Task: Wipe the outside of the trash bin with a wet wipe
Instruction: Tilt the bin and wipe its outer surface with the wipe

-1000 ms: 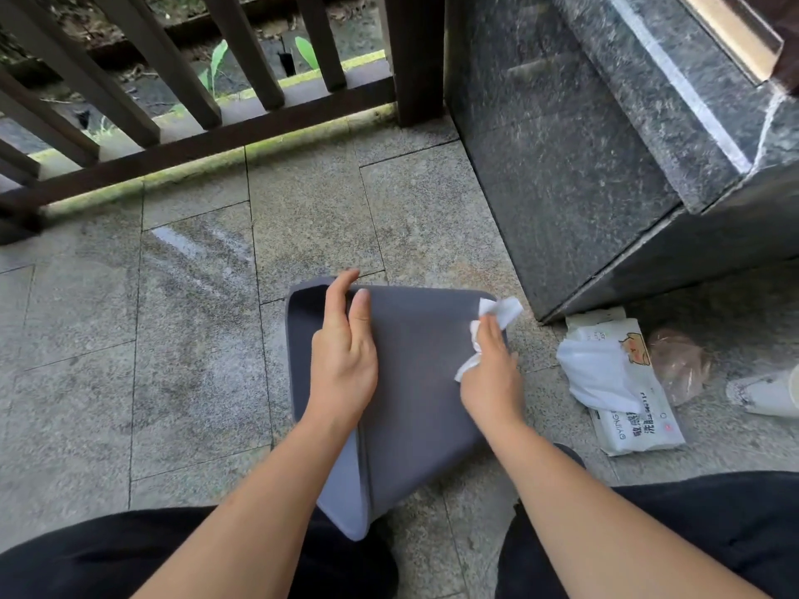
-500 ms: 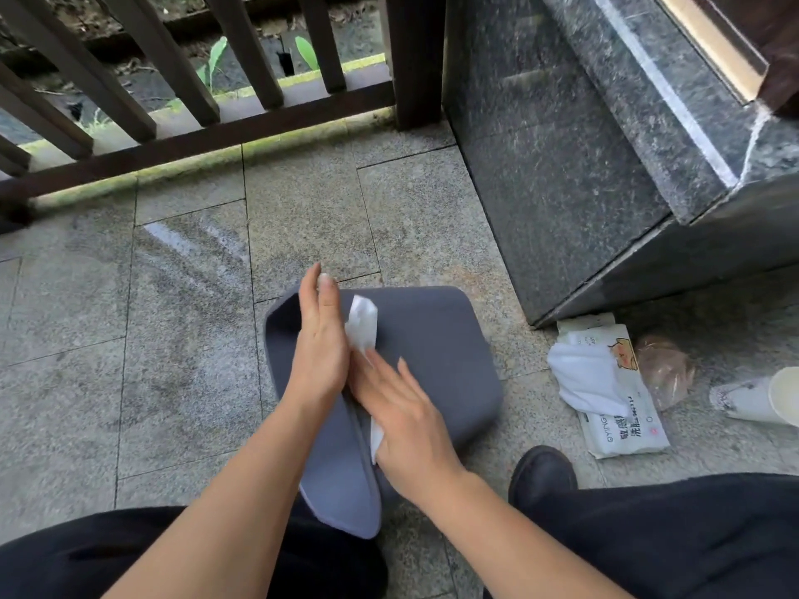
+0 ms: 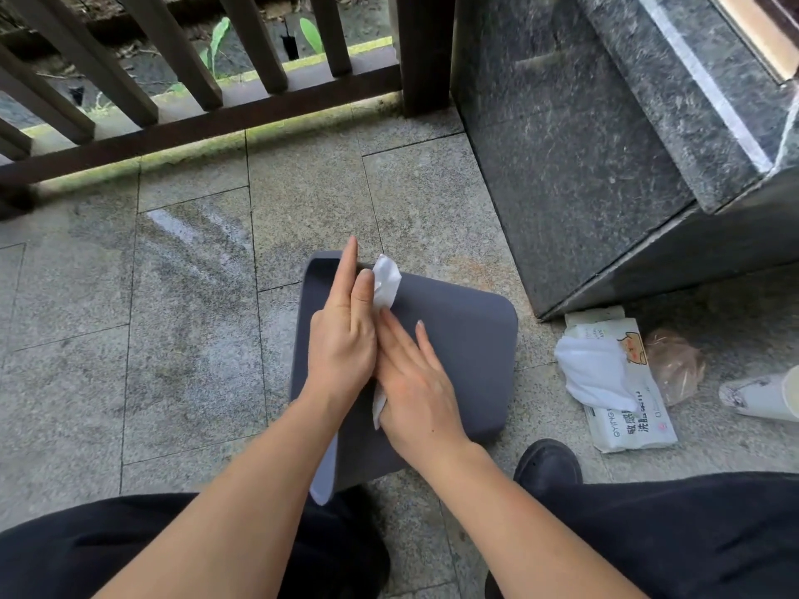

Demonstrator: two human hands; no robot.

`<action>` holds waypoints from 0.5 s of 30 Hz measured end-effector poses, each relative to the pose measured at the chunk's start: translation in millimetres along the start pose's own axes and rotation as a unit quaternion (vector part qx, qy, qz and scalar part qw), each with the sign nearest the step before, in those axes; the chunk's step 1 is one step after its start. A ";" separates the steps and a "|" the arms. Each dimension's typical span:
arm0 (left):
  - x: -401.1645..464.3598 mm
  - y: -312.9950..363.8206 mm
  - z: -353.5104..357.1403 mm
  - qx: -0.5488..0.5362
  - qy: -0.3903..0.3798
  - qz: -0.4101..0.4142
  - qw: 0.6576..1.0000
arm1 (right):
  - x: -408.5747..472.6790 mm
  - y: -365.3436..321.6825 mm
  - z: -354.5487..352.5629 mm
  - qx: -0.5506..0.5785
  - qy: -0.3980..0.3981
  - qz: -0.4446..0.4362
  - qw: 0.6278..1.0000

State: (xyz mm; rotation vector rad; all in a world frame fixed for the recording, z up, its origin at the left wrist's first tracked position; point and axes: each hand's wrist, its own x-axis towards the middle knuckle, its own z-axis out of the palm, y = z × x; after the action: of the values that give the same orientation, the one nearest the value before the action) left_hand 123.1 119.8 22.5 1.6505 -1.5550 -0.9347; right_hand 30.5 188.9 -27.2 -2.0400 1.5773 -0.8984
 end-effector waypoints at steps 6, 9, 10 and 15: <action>-13.2 -2.9 1.6 0.061 0.028 0.032 0.997 | 4.5 72.8 -14.1 -0.031 0.050 0.237 0.970; -13.9 -4.1 3.0 0.064 0.025 0.026 0.997 | -0.6 107.2 -23.2 0.021 0.034 0.416 0.908; -14.0 -4.5 3.2 0.066 0.025 0.024 0.997 | -1.5 114.6 -25.4 0.040 0.026 0.456 0.888; -12.4 -5.4 3.7 0.062 0.025 0.018 0.998 | -1.3 111.5 -27.6 0.030 0.004 0.506 0.862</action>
State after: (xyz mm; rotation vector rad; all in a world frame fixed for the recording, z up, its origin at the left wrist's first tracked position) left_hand 122.3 132.5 16.7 1.7120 -1.6303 -0.7863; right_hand -66.7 161.1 -81.8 -0.8689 2.1896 -0.5003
